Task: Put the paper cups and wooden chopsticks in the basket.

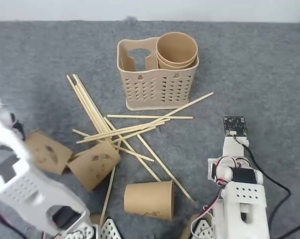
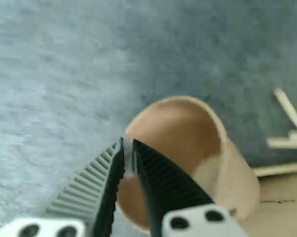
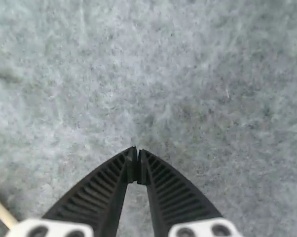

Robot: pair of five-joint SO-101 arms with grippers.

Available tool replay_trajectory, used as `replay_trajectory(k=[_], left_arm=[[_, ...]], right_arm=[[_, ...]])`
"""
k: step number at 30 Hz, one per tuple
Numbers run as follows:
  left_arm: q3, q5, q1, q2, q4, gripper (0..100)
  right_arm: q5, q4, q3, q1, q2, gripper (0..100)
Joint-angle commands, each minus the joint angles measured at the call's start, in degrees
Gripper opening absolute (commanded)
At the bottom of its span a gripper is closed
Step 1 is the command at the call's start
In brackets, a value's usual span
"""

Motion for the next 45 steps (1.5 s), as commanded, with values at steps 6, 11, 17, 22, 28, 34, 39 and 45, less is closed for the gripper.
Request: replay_trajectory(k=[6, 11, 17, 22, 28, 34, 39, 45], left_arm=[[11.0, -2.5, 5.2, -11.3, 3.2, 2], [23.9, -3.7, 11.0, -22.6, 2.9, 2], [31.1, -3.4, 14.2, -37.6, 0.2, 2], [39.1, -3.3, 14.2, -48.4, -9.3, 2], [52.2, -3.4, 17.8, -60.4, -17.8, 2], [63.1, -3.4, 26.6, -73.2, -17.8, 2], [70.3, -3.4, 30.4, -84.5, -18.3, 2], [71.5, -3.4, 30.2, -95.5, -17.9, 2]], right_arm=[[0.9, -0.8, -0.4, 0.4, -1.4, 0.8], [0.9, -0.8, 0.0, -1.3, -1.4, 0.8], [0.9, -0.9, 0.3, -1.4, -1.4, 0.8], [0.9, -1.1, 0.0, -1.2, -1.4, 0.9], [0.9, -1.3, -0.2, -1.1, -1.4, 0.9], [0.9, -1.4, -0.2, -1.0, -1.4, 0.9], [0.9, -1.4, -0.2, -1.0, -1.4, 0.8], [0.9, -1.4, -0.1, -1.1, -1.4, 0.8]])
